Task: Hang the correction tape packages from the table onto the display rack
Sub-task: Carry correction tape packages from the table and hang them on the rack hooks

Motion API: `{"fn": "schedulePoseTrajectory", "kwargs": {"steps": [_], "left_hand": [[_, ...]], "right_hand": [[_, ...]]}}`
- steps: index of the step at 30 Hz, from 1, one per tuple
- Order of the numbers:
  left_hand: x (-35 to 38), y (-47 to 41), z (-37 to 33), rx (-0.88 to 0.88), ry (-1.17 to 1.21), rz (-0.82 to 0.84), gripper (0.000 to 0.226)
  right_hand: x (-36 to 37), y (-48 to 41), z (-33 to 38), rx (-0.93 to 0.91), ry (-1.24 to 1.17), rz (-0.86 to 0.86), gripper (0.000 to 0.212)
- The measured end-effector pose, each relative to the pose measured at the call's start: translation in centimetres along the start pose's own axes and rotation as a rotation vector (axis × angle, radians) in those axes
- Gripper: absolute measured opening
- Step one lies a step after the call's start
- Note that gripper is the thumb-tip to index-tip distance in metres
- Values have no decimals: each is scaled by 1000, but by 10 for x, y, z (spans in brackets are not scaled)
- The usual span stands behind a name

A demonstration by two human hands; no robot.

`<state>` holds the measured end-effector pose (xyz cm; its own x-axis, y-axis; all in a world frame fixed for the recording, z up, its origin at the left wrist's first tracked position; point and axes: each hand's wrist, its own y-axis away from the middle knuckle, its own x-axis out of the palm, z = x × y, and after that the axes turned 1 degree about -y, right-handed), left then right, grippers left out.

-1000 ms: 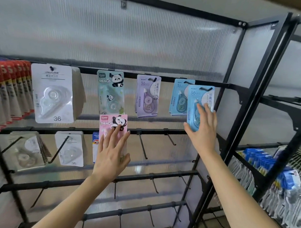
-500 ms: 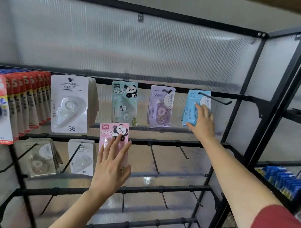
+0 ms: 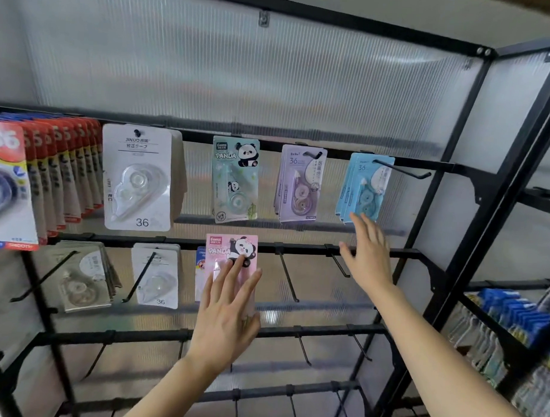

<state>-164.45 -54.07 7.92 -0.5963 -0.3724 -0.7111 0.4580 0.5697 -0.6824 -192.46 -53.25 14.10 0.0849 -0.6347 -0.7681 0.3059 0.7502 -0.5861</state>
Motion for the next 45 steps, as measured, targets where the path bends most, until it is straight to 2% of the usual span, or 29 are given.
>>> {"fn": "schedulePoseTrajectory", "kwargs": {"steps": [11, 16, 20, 24, 27, 31, 38, 42, 45], "left_hand": [[31, 41, -37, 71, -15, 82, 91], [44, 50, -61, 42, -52, 92, 68], [57, 55, -79, 84, -121, 102, 70], [64, 60, -98, 36, -162, 123, 64], [67, 59, -110, -8, -216, 178, 66], [69, 55, -124, -86, -243, 247, 79], [75, 57, -140, -199, -259, 313, 81], [76, 53, -137, -198, -275, 339, 86], [79, 49, -135, -203, -266, 325, 78]], "right_hand": [[32, 39, -26, 0, -51, 106, 58], [51, 34, -41, -34, -106, 171, 59], [67, 29, -53, -92, -70, 204, 62], [83, 27, -62, -148, -48, 293, 69], [89, 21, -65, -168, -55, 282, 67], [91, 12, -67, -174, -39, 259, 66], [95, 8, -66, -134, -93, 276, 64], [97, 9, -66, -120, -88, 265, 63], [99, 11, -66, -109, -95, 268, 63]]}}
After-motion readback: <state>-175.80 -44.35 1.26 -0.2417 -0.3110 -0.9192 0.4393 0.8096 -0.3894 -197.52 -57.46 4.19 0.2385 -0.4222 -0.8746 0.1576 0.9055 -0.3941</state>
